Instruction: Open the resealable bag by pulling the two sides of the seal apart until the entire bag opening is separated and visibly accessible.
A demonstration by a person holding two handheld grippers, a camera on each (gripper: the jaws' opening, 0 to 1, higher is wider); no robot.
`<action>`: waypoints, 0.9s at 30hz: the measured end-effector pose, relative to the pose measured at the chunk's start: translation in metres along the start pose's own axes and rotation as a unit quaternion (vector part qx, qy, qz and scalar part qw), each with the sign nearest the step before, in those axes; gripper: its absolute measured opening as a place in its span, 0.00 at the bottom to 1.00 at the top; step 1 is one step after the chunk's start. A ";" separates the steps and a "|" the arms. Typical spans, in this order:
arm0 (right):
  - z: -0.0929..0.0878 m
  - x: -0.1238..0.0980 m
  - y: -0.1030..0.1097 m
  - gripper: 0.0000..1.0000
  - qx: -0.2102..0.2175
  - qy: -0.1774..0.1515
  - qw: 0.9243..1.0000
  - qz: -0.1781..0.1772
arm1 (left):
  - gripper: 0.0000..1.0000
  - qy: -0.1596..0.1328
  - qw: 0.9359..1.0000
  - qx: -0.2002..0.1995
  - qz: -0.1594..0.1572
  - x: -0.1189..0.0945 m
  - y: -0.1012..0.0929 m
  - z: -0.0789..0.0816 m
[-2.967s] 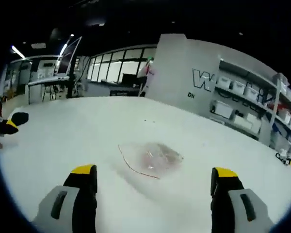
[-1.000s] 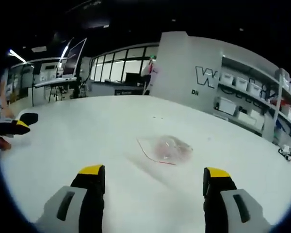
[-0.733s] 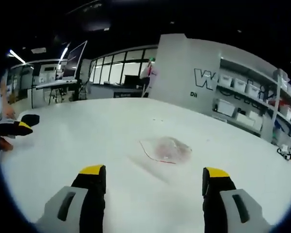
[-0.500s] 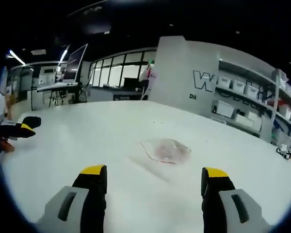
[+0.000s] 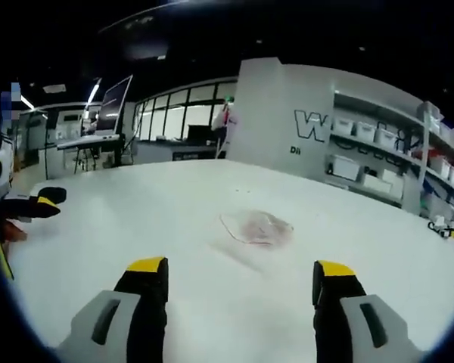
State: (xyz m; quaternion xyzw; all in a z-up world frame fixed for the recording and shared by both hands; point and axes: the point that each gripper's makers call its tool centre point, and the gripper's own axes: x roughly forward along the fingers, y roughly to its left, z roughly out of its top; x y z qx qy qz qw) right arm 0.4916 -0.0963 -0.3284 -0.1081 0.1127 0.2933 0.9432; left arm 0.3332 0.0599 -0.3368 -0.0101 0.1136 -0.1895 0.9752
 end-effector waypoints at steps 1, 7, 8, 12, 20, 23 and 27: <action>0.000 0.000 0.000 0.78 0.001 -0.001 1.000 0.000 | 0.99 0.000 1.000 0.000 0.000 0.000 0.000 0.000; 0.002 -0.005 0.000 0.78 0.007 -0.006 1.000 -0.003 | 0.99 0.000 1.000 0.000 -0.001 0.000 0.000 0.000; 0.002 -0.006 0.000 0.78 0.008 -0.008 1.000 -0.003 | 0.99 0.001 1.000 0.000 0.000 0.000 0.001 0.000; 0.002 -0.012 0.000 0.78 0.011 -0.014 1.000 -0.005 | 0.99 0.001 1.000 0.001 0.000 -0.001 0.000 0.000; 0.005 -0.011 -0.010 0.78 0.020 -0.022 1.000 -0.010 | 0.99 0.002 1.000 0.000 0.001 -0.002 0.001 0.000; 0.005 -0.015 -0.010 0.78 0.023 -0.024 0.999 -0.013 | 0.99 0.001 1.000 0.000 0.002 -0.001 0.001 0.001; 0.007 -0.025 -0.010 0.78 0.025 -0.031 0.999 -0.022 | 0.99 -0.001 1.000 0.000 0.005 -0.001 0.001 0.002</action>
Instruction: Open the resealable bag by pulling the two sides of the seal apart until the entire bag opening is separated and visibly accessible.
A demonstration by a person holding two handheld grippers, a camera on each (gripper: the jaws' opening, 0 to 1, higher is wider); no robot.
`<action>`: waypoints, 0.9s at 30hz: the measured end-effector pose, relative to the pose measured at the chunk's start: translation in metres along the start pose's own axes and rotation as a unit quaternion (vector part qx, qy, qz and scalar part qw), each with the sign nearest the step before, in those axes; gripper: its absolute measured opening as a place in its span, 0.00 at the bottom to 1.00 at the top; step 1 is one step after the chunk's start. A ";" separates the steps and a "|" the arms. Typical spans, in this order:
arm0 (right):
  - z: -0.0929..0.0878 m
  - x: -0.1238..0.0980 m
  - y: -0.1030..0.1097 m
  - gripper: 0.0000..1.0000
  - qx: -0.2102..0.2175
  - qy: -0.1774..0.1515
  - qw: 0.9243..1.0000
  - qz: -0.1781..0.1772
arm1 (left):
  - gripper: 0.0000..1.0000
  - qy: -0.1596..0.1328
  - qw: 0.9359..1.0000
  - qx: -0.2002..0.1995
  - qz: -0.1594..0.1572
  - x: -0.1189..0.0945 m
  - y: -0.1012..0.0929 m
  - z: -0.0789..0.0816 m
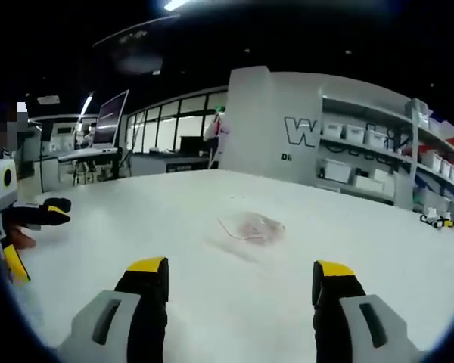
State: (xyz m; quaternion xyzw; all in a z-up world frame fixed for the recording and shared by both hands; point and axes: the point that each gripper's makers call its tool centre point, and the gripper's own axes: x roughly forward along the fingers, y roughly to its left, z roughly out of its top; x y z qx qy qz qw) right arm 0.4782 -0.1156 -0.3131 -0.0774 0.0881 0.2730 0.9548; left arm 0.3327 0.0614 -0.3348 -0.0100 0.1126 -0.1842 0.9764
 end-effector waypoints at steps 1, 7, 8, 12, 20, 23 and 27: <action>0.001 -0.002 -0.001 0.78 0.000 -0.004 1.000 -0.003 | 0.99 0.000 1.000 0.000 0.001 0.000 0.000 0.000; 0.000 -0.013 -0.002 0.75 0.002 -0.016 1.000 -0.011 | 0.99 -0.002 1.000 -0.001 0.003 0.000 0.000 0.001; -0.001 -0.015 -0.002 0.75 0.003 -0.017 1.000 -0.013 | 0.99 -0.002 1.000 -0.001 0.003 0.000 0.000 0.001; -0.008 -0.026 0.001 0.75 0.008 -0.018 1.000 -0.014 | 0.99 -0.004 1.000 -0.002 0.004 0.001 0.001 -0.001; -0.013 -0.053 0.000 0.76 0.011 -0.038 0.998 -0.038 | 0.99 -0.023 0.999 -0.014 0.020 -0.001 0.005 -0.001; -0.015 -0.060 -0.001 0.76 0.005 -0.041 0.998 -0.047 | 0.99 -0.038 0.999 -0.017 0.034 -0.004 0.010 0.003; -0.020 -0.075 0.003 0.76 0.019 -0.049 0.997 -0.048 | 0.99 -0.038 0.999 -0.019 0.033 -0.003 0.009 0.003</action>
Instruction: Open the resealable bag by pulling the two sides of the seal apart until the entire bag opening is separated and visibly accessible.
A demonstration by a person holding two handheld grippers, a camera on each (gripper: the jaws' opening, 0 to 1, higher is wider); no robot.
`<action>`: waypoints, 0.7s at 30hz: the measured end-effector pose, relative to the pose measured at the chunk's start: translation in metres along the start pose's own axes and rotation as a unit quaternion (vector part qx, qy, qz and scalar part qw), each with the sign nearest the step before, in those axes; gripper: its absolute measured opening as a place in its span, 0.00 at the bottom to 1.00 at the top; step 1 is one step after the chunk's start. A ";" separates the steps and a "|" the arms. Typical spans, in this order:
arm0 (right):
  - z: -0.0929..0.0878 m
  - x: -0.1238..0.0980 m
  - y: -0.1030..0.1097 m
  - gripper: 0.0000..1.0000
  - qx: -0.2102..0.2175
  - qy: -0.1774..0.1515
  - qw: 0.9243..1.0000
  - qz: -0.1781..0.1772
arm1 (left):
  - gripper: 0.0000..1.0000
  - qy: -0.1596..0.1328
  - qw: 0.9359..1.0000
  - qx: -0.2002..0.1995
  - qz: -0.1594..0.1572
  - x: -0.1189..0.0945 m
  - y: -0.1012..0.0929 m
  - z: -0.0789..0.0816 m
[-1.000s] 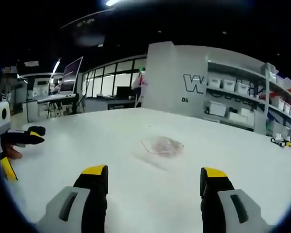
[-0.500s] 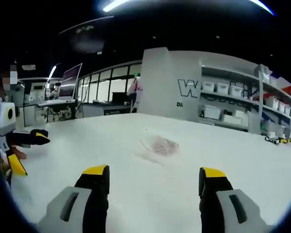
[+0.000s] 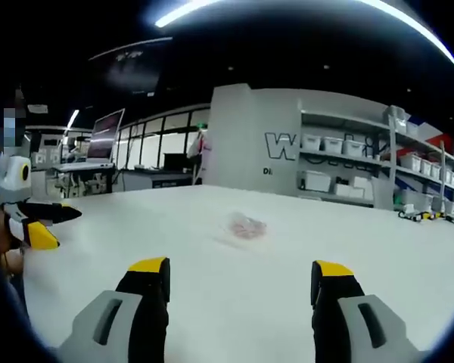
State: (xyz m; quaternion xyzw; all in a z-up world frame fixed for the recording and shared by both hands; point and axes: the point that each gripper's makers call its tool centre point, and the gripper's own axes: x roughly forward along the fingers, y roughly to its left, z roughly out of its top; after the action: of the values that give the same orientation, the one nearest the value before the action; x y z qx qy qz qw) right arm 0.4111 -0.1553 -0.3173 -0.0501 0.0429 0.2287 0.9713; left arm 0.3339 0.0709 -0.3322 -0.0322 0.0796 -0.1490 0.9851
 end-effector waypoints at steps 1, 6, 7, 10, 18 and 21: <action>-0.001 0.001 0.000 0.76 0.002 0.001 1.000 0.000 | 0.99 0.003 1.000 0.002 0.000 0.001 -0.001 -0.002; -0.008 -0.004 0.004 0.75 0.003 0.008 1.000 0.003 | 0.99 0.008 1.000 0.006 -0.004 0.001 -0.002 -0.001; -0.009 -0.004 0.005 0.75 0.004 0.009 1.000 0.006 | 0.99 0.008 1.000 0.006 -0.004 0.001 -0.002 -0.001; -0.012 -0.006 0.006 0.75 0.001 0.013 1.000 0.007 | 0.99 0.011 1.000 0.007 -0.005 0.001 -0.003 -0.002; -0.016 -0.020 0.006 0.74 -0.008 0.019 1.000 0.002 | 0.99 0.012 1.000 0.011 -0.006 -0.002 -0.007 -0.001; -0.020 -0.028 0.003 0.74 -0.026 0.029 0.999 -0.008 | 0.99 0.012 1.000 0.013 -0.005 -0.004 -0.008 -0.001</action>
State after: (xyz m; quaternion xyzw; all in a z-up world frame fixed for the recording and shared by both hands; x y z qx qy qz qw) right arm 0.3838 -0.1674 -0.3341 -0.0825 0.0645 0.2204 0.9698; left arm 0.3275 0.0639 -0.3316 -0.0175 0.0895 -0.1552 0.9837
